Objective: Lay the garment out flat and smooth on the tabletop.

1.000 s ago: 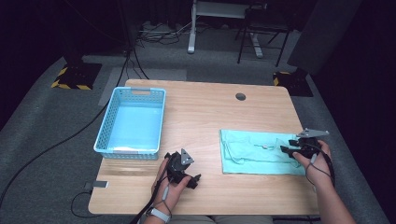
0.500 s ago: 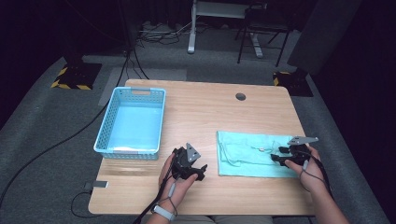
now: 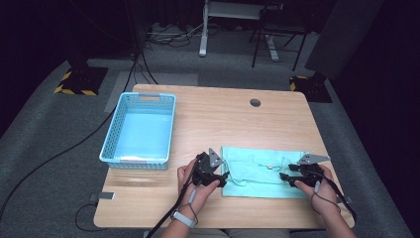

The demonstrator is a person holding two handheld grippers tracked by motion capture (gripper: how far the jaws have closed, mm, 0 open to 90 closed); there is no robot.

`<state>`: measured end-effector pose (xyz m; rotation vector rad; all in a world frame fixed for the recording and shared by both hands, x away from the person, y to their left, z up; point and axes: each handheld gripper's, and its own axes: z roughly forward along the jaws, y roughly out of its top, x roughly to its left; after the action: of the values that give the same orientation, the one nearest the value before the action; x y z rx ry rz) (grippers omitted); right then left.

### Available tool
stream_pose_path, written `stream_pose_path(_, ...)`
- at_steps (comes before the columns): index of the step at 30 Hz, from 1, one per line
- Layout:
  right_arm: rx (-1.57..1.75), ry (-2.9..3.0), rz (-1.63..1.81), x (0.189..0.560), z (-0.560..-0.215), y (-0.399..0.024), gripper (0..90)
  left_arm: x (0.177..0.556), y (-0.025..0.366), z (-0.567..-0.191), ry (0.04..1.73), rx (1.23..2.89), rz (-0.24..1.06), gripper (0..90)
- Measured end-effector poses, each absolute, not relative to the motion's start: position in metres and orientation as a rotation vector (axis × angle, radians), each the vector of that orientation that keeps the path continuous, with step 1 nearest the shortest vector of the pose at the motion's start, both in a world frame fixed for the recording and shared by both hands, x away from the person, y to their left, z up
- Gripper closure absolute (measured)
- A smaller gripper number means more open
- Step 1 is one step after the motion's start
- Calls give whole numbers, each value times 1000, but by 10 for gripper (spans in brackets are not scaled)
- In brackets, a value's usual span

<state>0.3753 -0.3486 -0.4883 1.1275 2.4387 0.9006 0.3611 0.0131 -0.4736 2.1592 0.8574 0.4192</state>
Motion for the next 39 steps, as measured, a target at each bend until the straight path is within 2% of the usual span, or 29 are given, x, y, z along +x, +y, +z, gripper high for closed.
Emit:
stream_pose_path(2,1093,2421,891,372,-482,-347,424,363,6,-475,849,2163,402,261)
stream_pose_path(8,1072,2352,921,369,-457,-365,434,378,-15,-477,815,2221,407,277)
stream_pose_path(13,1148,2314,915,371,-453,-398,447,387,-24,-482,803,2258,399,389)
stream_pose_path(15,1165,2330,903,371,-458,-403,466,388,-26,-485,802,2269,385,484)
stream_pose_path(17,1174,2365,892,370,-462,-406,586,386,-27,-486,806,2285,400,605)
stream_pose_path(20,1181,2440,845,366,-469,-405,792,381,-27,-485,787,2281,408,843)
stream_pose_path(21,1183,2451,827,364,-470,-404,833,378,-27,-483,782,2273,401,865)
stream_pose_path(24,1177,2421,839,356,-464,-406,876,371,-26,-477,761,2267,418,874)
stream_pose_path(29,1162,2360,874,351,-448,-411,856,363,-20,-467,755,2220,453,875)
stream_pose_path(30,1159,2346,883,352,-446,-412,797,363,-19,-466,757,2216,459,875)
stream_pose_path(31,1174,2325,917,356,-445,-413,668,363,-19,-466,760,2216,462,875)
stream_pose_path(34,1181,2331,904,368,-451,-414,590,365,-17,-468,772,2209,449,875)
stream_pose_path(36,1194,2358,876,375,-457,-413,619,366,-16,-468,775,2206,451,875)
stream_pose_path(39,1235,2409,804,381,-466,-412,791,365,-14,-468,777,2205,446,875)
